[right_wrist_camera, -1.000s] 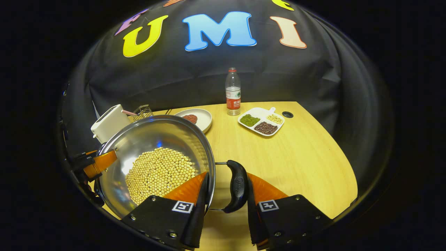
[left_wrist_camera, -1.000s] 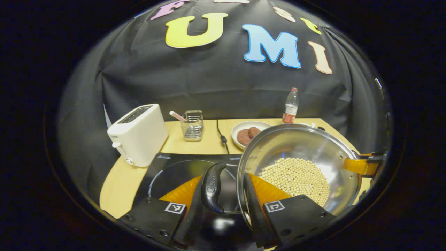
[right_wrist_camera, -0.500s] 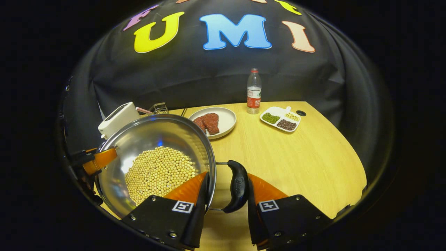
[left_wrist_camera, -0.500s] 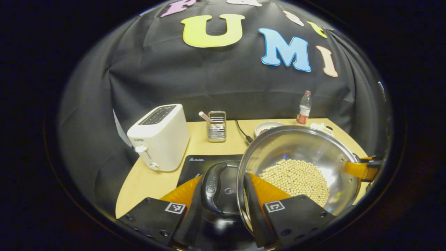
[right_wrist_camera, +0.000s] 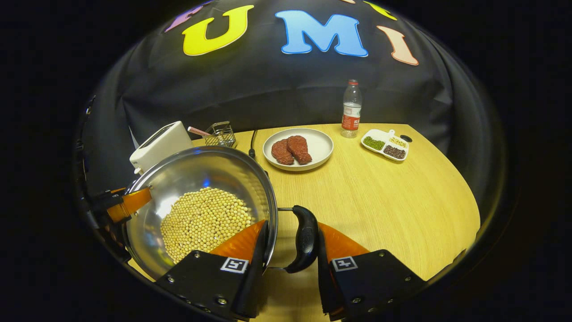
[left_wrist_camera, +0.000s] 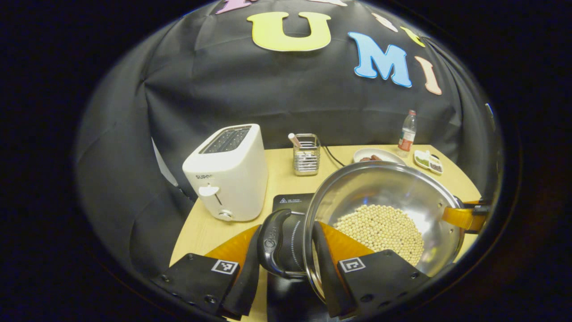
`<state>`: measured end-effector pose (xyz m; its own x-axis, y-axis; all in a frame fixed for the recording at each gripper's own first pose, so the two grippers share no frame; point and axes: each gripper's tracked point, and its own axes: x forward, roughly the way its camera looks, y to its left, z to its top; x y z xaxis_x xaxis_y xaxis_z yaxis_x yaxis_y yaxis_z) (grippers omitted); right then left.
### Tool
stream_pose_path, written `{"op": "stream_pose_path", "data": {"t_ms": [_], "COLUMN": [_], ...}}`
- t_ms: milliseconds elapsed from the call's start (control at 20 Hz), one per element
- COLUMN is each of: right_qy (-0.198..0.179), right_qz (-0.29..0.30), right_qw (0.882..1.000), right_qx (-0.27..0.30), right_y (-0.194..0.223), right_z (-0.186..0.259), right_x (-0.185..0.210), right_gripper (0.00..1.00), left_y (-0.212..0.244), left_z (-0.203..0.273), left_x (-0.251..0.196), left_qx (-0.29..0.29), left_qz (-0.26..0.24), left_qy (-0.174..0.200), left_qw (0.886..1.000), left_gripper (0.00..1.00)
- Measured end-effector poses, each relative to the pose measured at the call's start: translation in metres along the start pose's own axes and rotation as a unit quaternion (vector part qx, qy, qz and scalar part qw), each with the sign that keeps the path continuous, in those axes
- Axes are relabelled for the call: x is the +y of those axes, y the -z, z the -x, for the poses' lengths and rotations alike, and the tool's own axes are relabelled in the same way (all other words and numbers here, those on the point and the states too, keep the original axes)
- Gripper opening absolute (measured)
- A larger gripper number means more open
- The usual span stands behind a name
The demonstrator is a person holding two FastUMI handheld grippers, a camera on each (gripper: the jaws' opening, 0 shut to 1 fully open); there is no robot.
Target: First push the handle of the pot to place it horizontally, then grasp the pot with both hands and set it on the induction cooktop.
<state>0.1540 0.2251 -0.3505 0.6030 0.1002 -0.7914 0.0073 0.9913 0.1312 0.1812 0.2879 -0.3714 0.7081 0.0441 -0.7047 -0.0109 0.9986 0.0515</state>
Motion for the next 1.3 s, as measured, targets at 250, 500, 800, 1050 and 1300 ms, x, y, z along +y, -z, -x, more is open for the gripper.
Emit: {"op": "stream_pose_path", "data": {"t_ms": [250, 500, 800, 1050, 1300], "right_qy": [0.003, 0.002, 0.038, 0.042, 0.039], "right_qz": [0.0, 0.028, 0.04, 0.05, 0.052], "right_qw": [1.0, 0.998, 0.989, 0.974, 0.962], "right_qx": [-0.002, -0.055, -0.138, -0.218, -0.266], "right_y": [-0.009, -0.035, -0.077, -0.108, -0.11], "right_z": [-0.01, 0.013, 0.067, 0.138, 0.199], "right_x": [0.005, 0.002, -0.067, -0.135, -0.21], "right_gripper": [0.53, 0.99, 0.97, 0.97, 0.97], "left_y": [0.007, -0.028, -0.1, -0.142, -0.159], "left_z": [-0.013, -0.001, 0.072, 0.143, 0.206], "left_x": [0.009, 0.009, -0.031, -0.11, -0.195], "left_qx": [0.006, -0.06, -0.173, -0.237, -0.282], "left_qz": [0.013, 0.002, -0.025, 0.001, 0.016], "left_qy": [0.0, -0.021, -0.047, -0.035, -0.026], "left_qw": [1.0, 0.998, 0.983, 0.971, 0.959], "left_gripper": [0.68, 0.84, 0.99, 0.99, 0.94]}}
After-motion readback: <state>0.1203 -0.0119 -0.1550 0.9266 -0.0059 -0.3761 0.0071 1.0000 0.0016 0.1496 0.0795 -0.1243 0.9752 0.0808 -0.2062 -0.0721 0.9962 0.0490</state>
